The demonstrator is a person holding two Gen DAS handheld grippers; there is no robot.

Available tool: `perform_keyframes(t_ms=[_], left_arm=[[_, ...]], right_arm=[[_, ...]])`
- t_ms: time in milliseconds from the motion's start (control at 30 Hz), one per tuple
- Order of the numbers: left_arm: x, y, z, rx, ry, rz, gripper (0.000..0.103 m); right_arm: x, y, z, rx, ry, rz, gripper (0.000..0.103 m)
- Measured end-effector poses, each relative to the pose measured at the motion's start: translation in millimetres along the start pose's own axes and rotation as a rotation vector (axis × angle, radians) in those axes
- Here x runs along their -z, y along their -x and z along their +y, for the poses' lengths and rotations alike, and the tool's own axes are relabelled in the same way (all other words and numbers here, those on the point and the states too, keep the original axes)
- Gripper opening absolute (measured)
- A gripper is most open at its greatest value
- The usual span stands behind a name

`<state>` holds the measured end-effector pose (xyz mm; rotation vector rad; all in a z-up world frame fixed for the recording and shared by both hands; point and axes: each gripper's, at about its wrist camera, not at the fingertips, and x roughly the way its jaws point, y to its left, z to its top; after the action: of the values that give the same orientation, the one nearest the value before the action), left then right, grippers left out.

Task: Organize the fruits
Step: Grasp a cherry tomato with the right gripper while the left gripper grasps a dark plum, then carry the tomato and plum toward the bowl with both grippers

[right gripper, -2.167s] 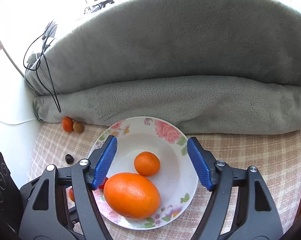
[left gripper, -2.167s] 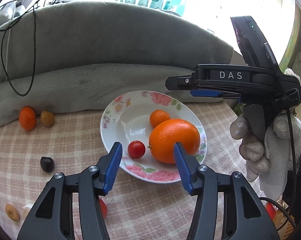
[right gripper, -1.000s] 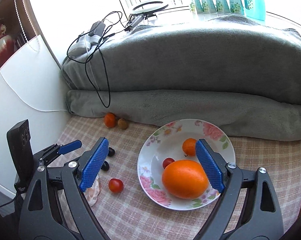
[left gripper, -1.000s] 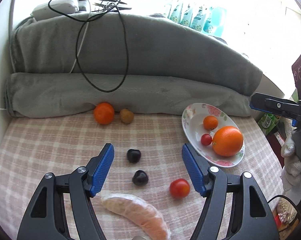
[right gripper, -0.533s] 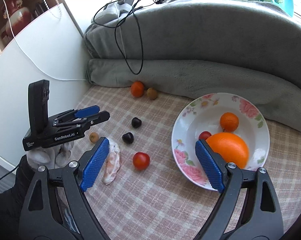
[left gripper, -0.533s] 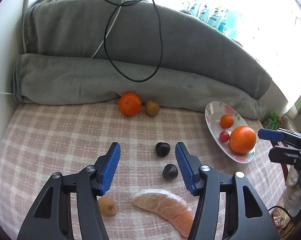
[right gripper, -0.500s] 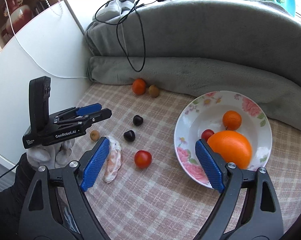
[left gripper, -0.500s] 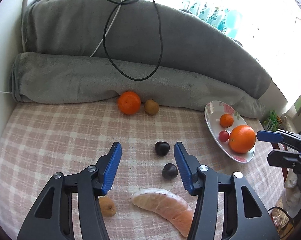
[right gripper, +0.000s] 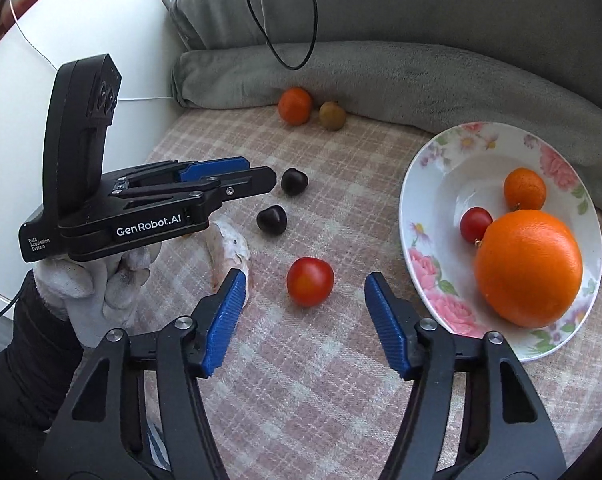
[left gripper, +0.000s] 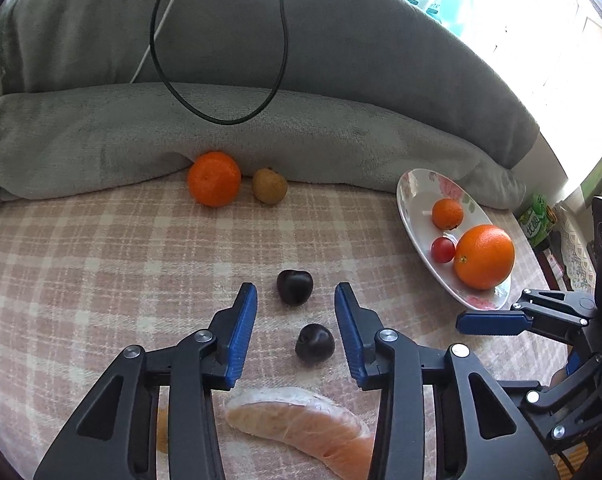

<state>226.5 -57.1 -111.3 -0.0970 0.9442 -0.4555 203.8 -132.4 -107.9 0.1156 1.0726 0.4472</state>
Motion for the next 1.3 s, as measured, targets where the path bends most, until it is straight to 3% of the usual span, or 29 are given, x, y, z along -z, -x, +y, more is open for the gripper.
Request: perform_keyframes(t_ms=[800,1300], left_arm=[[-2.6,-28.5,-3.6,-0.033,-0.032,0.056,0.024],[-0.7,-33.0,-1.0,-0.041,-0.018,0.036,0.017]], right_arm=[[-4.0,-38.4,2.9,0.038,0.019,0.068,0.036],[-3.7,-34.9,3.8,0.044,0.023,0.062,0.033]])
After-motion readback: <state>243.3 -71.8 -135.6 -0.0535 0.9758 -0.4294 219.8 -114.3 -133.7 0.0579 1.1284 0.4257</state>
